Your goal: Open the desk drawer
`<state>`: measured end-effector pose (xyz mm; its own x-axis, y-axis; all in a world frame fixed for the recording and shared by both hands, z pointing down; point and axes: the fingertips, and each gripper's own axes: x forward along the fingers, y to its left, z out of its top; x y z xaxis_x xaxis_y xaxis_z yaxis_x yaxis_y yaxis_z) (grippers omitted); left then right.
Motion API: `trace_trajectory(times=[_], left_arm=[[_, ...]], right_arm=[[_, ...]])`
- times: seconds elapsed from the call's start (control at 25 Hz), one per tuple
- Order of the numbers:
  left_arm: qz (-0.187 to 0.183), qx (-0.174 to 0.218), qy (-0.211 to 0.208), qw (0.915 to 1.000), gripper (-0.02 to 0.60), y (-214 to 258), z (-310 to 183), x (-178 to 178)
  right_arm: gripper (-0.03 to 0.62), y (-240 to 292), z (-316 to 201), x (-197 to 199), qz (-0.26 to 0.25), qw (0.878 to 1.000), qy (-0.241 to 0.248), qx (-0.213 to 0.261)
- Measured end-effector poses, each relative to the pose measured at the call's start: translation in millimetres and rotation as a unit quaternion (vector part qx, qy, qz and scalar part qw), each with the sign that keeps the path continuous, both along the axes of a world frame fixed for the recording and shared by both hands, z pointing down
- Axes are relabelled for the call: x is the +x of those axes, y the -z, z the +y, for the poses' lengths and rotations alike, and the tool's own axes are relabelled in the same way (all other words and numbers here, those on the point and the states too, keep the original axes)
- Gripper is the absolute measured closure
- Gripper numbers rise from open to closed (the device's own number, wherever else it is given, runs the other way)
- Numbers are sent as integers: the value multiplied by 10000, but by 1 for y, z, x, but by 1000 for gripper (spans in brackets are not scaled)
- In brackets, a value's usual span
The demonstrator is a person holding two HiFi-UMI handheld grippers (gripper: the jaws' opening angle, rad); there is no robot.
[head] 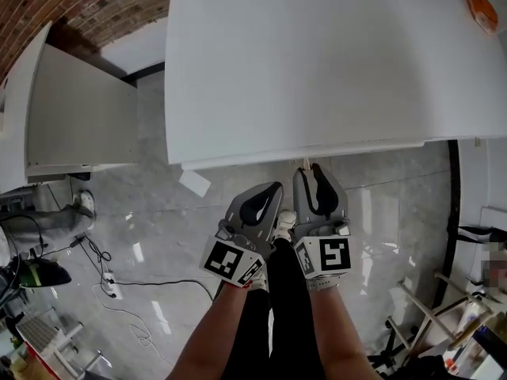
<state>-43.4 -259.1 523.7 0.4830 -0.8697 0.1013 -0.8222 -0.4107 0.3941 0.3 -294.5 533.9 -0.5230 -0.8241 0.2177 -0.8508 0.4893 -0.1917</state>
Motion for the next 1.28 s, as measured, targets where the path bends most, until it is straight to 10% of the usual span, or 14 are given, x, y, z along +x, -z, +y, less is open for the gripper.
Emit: trace_trajectory(times=[1.28], left_arm=[[-5, -81, -22, 10000, 578, -13, 7, 13]], right_arm=[[517, -8, 7, -3, 19, 9995, 303, 125]])
